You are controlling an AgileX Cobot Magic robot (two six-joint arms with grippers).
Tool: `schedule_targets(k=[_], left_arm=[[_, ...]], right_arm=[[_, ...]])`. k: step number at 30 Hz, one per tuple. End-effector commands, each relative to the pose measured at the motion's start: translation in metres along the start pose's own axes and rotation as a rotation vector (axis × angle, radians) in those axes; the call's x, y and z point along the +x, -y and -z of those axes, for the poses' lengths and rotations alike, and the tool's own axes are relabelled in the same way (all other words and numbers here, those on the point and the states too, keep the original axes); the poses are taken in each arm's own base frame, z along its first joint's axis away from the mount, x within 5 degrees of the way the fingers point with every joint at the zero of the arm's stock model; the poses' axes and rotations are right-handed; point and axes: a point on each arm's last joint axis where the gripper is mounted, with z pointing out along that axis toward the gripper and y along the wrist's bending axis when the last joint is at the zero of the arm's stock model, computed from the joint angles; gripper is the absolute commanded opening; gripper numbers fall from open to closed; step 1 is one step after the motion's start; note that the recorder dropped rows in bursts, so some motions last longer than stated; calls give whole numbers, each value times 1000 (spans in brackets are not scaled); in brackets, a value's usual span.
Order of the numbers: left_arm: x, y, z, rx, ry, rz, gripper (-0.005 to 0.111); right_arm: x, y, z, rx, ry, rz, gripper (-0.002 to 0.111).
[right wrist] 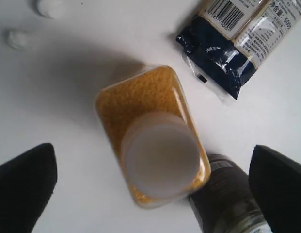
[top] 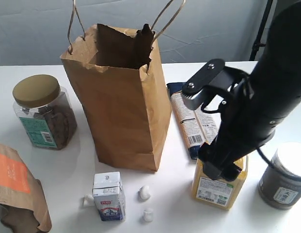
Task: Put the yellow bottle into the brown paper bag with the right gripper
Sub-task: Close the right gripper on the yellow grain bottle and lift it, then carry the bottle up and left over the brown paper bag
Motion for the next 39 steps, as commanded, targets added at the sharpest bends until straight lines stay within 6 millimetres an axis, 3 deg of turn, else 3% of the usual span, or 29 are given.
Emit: schedule_targets(k=[1,4,6,9,10,11,15,17,24,28,32,39], left_arm=[[0,0,0,4,6,1,0],[0,0,0,4,6,1,0],[0,0,0,4,6,1,0],[0,0,0,4,6,1,0],[0,0,0,4,6,1,0],[0,0,0,4,6,1,0],[0,0,0,4,6,1,0],[0,0,0,4,6,1,0],[0,0,0,4,6,1,0],[0,0,0,4,6,1,0],[0,0,0,4,6,1,0],[0,0,0,4,6,1,0]], right_arm=[[-14,7,-43,8,-97,54,105],[-18,5,-64,-14,-157,65,101],[-18,4,-67,-25,-165,64,87],[-18,3,-65,-38,-158,54,39],[-18,3,-62,-39,-151,51,14],[-17,3,-58,-36,-137,53,-1],[-18,2,-31,-39,3,18,0],[-15,-1,-7,-39,114,-36,0],[14,-51,91,-192,745,-69,0],[20,-63,138,-183,1111,-21,0],[9,-59,149,-102,1240,11,0],[-55,-33,147,68,1229,45,0]])
